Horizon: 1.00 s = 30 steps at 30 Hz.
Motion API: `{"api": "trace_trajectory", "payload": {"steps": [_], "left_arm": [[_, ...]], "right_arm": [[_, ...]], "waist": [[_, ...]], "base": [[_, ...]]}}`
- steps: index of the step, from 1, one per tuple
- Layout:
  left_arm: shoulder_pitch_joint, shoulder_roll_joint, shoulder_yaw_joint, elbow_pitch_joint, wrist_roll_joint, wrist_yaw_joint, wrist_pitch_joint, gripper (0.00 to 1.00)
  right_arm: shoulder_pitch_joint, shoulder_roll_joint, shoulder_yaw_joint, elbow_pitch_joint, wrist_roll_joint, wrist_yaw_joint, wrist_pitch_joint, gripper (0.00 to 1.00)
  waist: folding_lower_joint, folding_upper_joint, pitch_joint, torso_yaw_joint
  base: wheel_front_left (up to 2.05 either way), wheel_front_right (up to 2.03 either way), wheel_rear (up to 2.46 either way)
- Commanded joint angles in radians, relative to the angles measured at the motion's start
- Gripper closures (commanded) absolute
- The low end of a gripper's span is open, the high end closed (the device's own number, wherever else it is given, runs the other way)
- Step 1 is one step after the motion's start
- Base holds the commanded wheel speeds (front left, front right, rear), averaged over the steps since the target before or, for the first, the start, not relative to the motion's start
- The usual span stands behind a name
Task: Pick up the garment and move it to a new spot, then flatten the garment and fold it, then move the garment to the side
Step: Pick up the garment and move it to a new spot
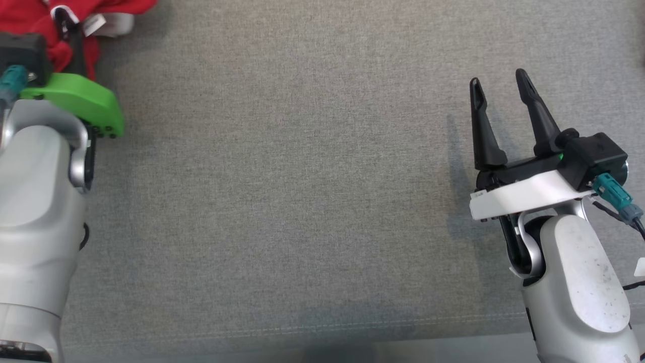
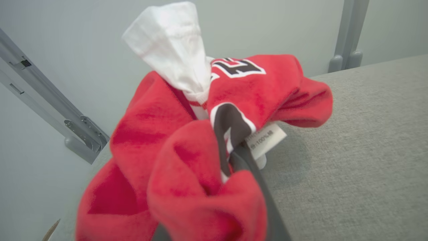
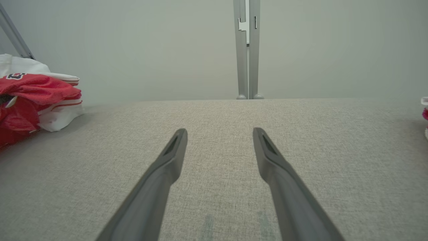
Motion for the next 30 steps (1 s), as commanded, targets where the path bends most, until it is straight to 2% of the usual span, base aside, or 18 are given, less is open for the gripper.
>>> {"api": "trace_trajectory", "payload": {"steps": [1,7,15,21,30], "left_arm": [[-0.015,-0.008,-0.004,-0.011,0.01,-0.005,-0.007,1.0],[0.035,-0.054,-0.085,-0.153,0.091,-0.032,-0.008,1.0],[0.129,-0.158,-0.222,-0.253,0.179,-0.08,-0.008,1.0],[0.196,-0.216,-0.299,-0.234,0.226,-0.101,-0.008,1.0],[0.26,-0.245,-0.366,-0.144,0.251,-0.123,-0.007,1.0]], "right_arm": [[0.014,-0.003,0.001,0.003,0.01,-0.001,-0.005,0.0],[0.035,-0.003,-0.008,0.015,0.017,-0.001,-0.012,0.0],[0.059,-0.003,-0.021,0.025,0.028,-0.001,-0.015,0.0],[0.078,-0.003,-0.022,0.037,0.045,-0.001,-0.022,0.0],[0.089,-0.003,-0.021,0.059,0.061,-0.001,-0.034,0.0]], "waist": [[-0.0001,0.0,-0.023,-0.01],[-0.0001,0.0,-0.067,-0.041],[-0.0001,0.0,-0.096,-0.104],[-0.0001,0.0,-0.106,-0.155],[-0.0001,0.0,-0.121,-0.198]], "base": [[0.0,0.0,0.0],[0.0,0.0,0.0],[0.0,0.0,0.0],[0.0,0.0,0.0],[0.0,0.0,0.0]]}}
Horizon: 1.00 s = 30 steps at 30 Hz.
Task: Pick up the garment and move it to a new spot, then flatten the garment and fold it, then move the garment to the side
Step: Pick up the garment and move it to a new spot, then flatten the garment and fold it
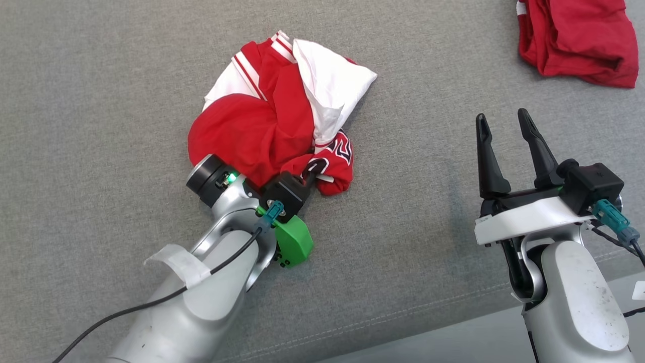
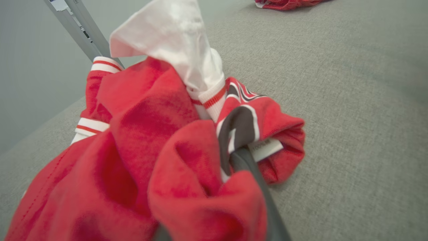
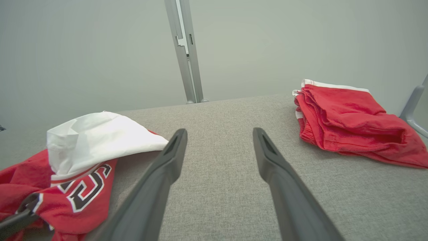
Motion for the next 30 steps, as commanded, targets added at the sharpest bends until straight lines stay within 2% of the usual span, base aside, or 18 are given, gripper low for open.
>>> {"api": "trace_trajectory", "payload": {"steps": [1,2,3,5,14,19,25,30], "left_arm": [[0.019,-0.01,0.001,0.011,-0.004,-0.003,-0.002,1.0],[0.026,-0.013,0.004,0.016,-0.009,-0.001,-0.002,0.89],[0.031,-0.017,0.008,0.017,-0.016,0.001,-0.002,0.62],[0.039,-0.022,0.015,0.014,-0.022,0.005,-0.002,0.0],[0.12,-0.044,0.034,-0.08,-0.054,0.011,-0.002,0.0],[0.211,-0.042,0.066,-0.183,-0.074,0.024,-0.002,0.0],[0.327,-0.023,0.121,-0.302,-0.087,0.045,-0.002,0.0],[0.407,-0.008,0.164,-0.376,-0.094,0.058,-0.002,0.0]], "right_arm": [[0.012,-0.003,-0.004,0.007,0.004,-0.001,-0.009,0.0],[0.013,-0.003,-0.007,0.009,0.003,-0.001,-0.009,0.0],[0.013,-0.003,-0.009,0.011,0.001,-0.001,-0.01,0.0],[0.013,-0.003,-0.011,0.014,-0.003,-0.001,-0.008,0.0],[0.017,-0.003,-0.011,0.019,-0.011,-0.001,0.014,0.0],[-0.005,-0.003,0.002,0.022,-0.011,-0.001,0.054,0.0],[-0.095,-0.003,0.044,0.056,-0.007,-0.001,0.155,0.0],[-0.209,-0.011,0.086,0.142,-0.019,-0.001,0.282,0.0]], "waist": [[0.0001,0.0,-0.01,-0.005],[0.0001,0.0,-0.014,-0.003],[0.0001,0.0,-0.02,0.001],[0.0001,0.0,-0.032,0.011],[0.0001,0.0,-0.107,0.071],[0.0001,0.0,-0.149,0.124],[0.0001,0.0,-0.173,0.195],[0.0001,0.0,-0.182,0.256]], "base": [[0.0,0.0,0.0],[0.0,0.0,0.0],[0.0,0.0,0.0],[0.0,0.0,0.0],[0.0,0.0,0.0],[0.0,0.0,0.0],[0.0,0.0,0.0],[0.0,0.0,0.0]]}}
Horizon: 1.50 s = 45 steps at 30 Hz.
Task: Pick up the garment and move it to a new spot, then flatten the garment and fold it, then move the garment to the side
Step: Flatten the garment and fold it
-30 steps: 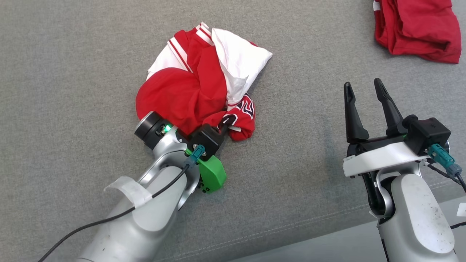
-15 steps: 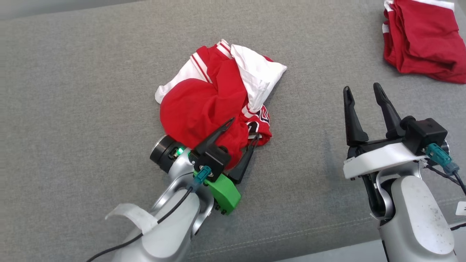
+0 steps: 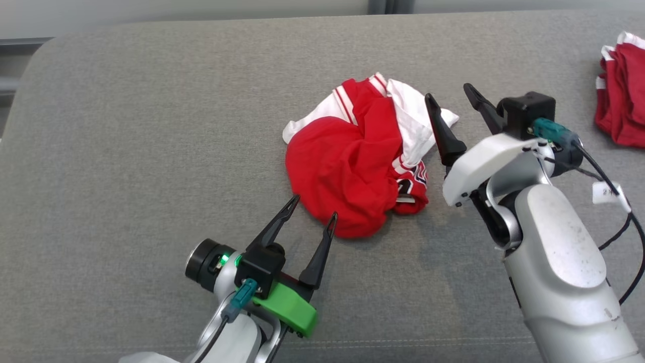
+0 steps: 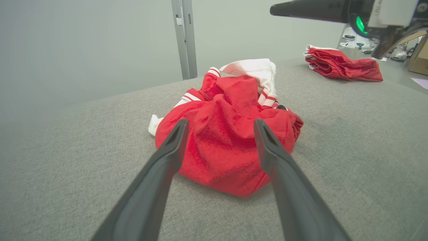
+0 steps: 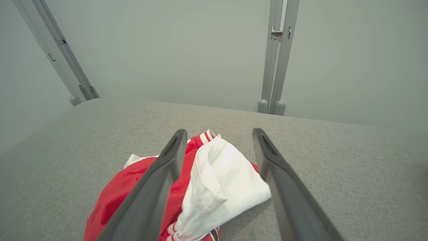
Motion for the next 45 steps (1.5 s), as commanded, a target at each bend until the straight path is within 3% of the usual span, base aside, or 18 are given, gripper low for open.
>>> {"api": "trace_trajectory", "payload": {"steps": [1,9,18,19,20,22,23,28,35,45], "left_arm": [[0.026,0.008,0.011,-0.017,-0.01,0.007,0.0,0.0],[0.116,0.007,0.082,-0.081,-0.009,0.014,0.0,0.0],[0.173,0.008,0.155,-0.123,-0.002,0.017,0.0,0.0],[0.175,0.007,0.161,-0.127,-0.001,0.015,0.0,0.0],[0.179,0.006,0.167,-0.13,0.0,0.013,0.0,0.0],[0.188,0.005,0.179,-0.134,0.002,0.01,0.0,0.0],[0.189,0.004,0.186,-0.135,0.003,0.01,0.0,0.0],[0.203,0.005,0.21,-0.14,0.006,0.009,0.0,0.0],[0.222,0.009,0.245,-0.156,0.014,-0.002,0.0,0.0],[0.232,0.018,0.276,-0.169,0.023,-0.009,0.0,0.0]], "right_arm": [[-0.027,-0.018,0.007,0.025,-0.003,-0.001,0.03,0.0],[-0.153,-0.09,0.039,0.241,0.046,-0.001,0.22,0.0],[-0.2,-0.119,0.039,0.397,0.068,-0.001,0.269,0.0],[-0.202,-0.117,0.036,0.41,0.072,-0.001,0.264,0.05],[-0.206,-0.115,0.034,0.42,0.075,-0.001,0.257,0.51],[-0.213,-0.112,0.034,0.438,0.082,-0.001,0.243,0.75],[-0.213,-0.109,0.032,0.449,0.089,-0.001,0.24,1.0],[-0.211,-0.097,0.033,0.469,0.131,-0.001,0.215,1.0],[-0.154,-0.083,0.003,0.42,0.22,-0.001,0.083,1.0],[0.092,-0.028,-0.204,0.345,0.304,-0.001,-0.116,1.0]], "waist": [[0.0001,0.0,-0.021,0.061],[0.0001,0.0,-0.028,0.168],[0.0001,0.0,-0.031,0.211],[0.0001,0.0,-0.032,0.212],[0.0001,0.0,-0.033,0.211],[0.0001,0.0,-0.034,0.207],[0.0001,0.0,-0.036,0.203],[0.0001,0.0,-0.043,0.177],[0.0001,0.0,-0.058,0.101],[0.0001,0.0,-0.038,-0.028]], "base": [[0.0,0.0,0.0],[0.0,0.0,0.0],[0.0,0.0,0.0],[0.0,0.0,0.0],[0.0,0.0,0.0],[0.0,0.0,0.0],[0.0,0.0,0.0],[0.0,0.0,0.0],[0.0,0.0,0.0],[0.0,0.0,0.0]]}}
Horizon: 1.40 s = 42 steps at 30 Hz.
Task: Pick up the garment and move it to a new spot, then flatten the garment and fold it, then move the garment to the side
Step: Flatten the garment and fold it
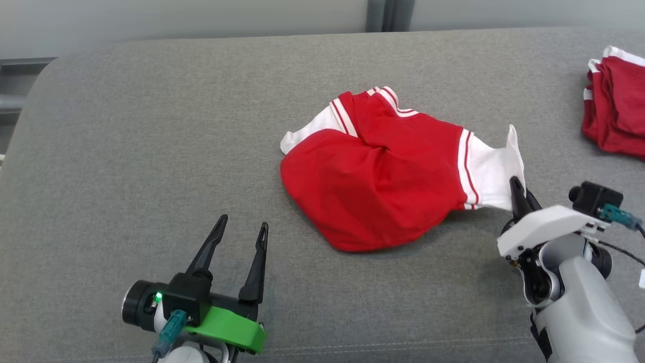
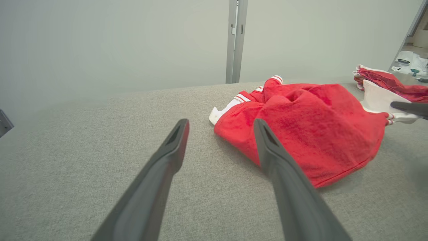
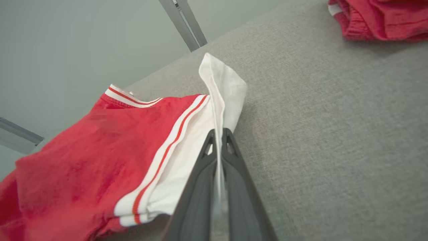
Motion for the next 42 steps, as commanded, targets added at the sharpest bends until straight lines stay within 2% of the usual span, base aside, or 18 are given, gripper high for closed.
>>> {"api": "trace_trajectory", "payload": {"steps": [1,7,12,13,15,16,17,22,28,33,37,42], "left_arm": [[0.005,0.006,0.007,-0.003,0.004,-0.001,0.0,0.0],[-0.014,0.017,0.016,0.004,0.009,-0.005,0.0,0.0],[-0.023,0.016,0.019,0.013,0.004,-0.01,0.0,0.0],[-0.024,0.017,0.02,0.016,0.002,-0.011,0.0,0.0],[-0.025,0.018,0.023,0.021,-0.001,-0.011,0.0,0.0],[-0.026,0.019,0.025,0.024,-0.002,-0.012,0.0,0.0],[-0.026,0.018,0.027,0.025,-0.005,-0.012,0.0,0.0],[-0.035,0.017,0.035,0.036,-0.018,-0.017,0.0,0.0],[-0.098,0.03,0.064,0.08,-0.046,-0.029,0.005,0.0],[-0.222,0.061,0.086,0.158,-0.068,-0.044,0.048,0.0],[-0.348,0.072,0.082,0.23,-0.088,-0.061,0.118,0.0],[-0.508,0.038,0.054,0.339,-0.112,-0.072,0.216,0.0]], "right_arm": [[0.016,0.0,-0.012,0.0,0.002,0.0,-0.014,1.0],[0.063,0.02,-0.049,0.059,0.009,0.0,-0.079,1.0],[0.05,0.023,-0.048,0.121,0.099,0.0,-0.147,1.0],[0.048,0.023,-0.038,0.135,0.132,0.0,-0.155,0.9],[0.045,0.023,-0.014,0.155,0.197,0.0,-0.169,0.53],[0.047,0.023,0.002,0.163,0.221,0.0,-0.174,0.24],[0.05,0.023,0.016,0.168,0.24,0.0,-0.18,0.0],[0.075,0.023,0.066,0.17,0.272,-0.001,-0.193,0.0],[0.088,0.019,0.066,0.106,0.215,-0.001,-0.196,0.0],[0.104,0.001,0.108,-0.029,0.179,0.0,-0.191,0.0],[0.12,-0.037,0.158,-0.164,0.174,0.0,-0.169,0.0],[0.133,-0.055,0.169,-0.294,0.151,0.0,-0.145,0.0]], "waist": [[0.0,-0.0001,0.016,-0.045],[0.0,-0.0001,0.037,-0.081],[0.0,-0.0001,0.045,-0.091],[0.0,-0.0001,0.046,-0.093],[0.0,-0.0001,0.045,-0.1],[0.0,-0.0001,0.045,-0.103],[0.0,-0.0001,0.044,-0.108],[0.0,-0.0001,0.036,-0.141],[0.0,-0.0001,0.036,-0.201],[0.0,-0.0001,0.059,-0.248],[0.0,-0.0001,0.088,-0.28],[0.0,-0.0001,0.131,-0.313]], "base": [[0.0,0.0,0.0],[0.0,0.0,0.0],[0.0,0.0,0.0],[0.0,0.0,0.0],[0.0,0.0,0.0],[0.0,0.0,0.0],[0.0,0.0,0.0],[0.0,0.0,0.0],[0.0,0.0,0.0],[0.0,0.0,0.0],[0.0,0.0,0.0],[0.0,0.0,0.0]]}}
